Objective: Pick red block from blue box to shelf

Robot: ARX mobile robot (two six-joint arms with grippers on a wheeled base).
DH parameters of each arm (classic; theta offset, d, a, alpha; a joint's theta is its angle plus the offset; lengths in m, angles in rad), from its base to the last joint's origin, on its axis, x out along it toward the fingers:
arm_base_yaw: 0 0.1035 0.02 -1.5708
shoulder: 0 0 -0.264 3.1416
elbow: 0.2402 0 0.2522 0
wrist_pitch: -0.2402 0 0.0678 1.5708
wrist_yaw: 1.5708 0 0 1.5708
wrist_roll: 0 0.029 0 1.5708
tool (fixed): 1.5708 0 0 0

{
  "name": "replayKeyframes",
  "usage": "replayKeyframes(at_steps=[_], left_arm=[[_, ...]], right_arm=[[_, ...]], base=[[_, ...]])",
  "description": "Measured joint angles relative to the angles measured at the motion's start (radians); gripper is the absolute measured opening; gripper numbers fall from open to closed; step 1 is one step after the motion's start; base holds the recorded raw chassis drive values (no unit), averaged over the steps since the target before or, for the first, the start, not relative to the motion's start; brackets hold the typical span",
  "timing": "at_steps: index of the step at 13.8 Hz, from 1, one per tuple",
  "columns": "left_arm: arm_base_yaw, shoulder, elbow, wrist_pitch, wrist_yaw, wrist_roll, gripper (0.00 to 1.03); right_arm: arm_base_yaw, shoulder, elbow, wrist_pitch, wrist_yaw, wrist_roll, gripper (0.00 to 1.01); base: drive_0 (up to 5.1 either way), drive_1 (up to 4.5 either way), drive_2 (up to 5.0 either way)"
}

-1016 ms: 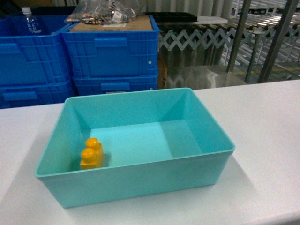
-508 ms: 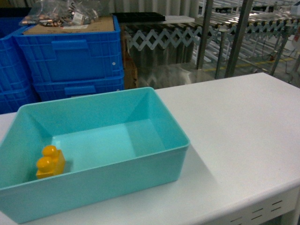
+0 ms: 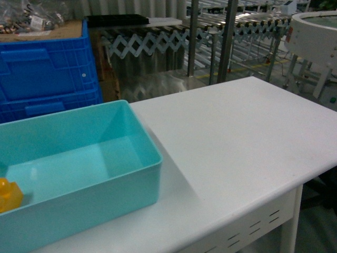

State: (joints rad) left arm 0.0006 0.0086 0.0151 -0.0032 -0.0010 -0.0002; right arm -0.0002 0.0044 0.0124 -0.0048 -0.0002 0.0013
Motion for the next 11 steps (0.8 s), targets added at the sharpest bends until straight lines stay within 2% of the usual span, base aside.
replayKeyframes(at_steps=[11], left_arm=[[0.000, 0.000, 0.000, 0.000, 0.000, 0.000, 0.98]], right_arm=[[0.000, 0.000, 0.000, 0.000, 0.000, 0.000, 0.29]], base=[[-1.5, -1.47, -1.5]])
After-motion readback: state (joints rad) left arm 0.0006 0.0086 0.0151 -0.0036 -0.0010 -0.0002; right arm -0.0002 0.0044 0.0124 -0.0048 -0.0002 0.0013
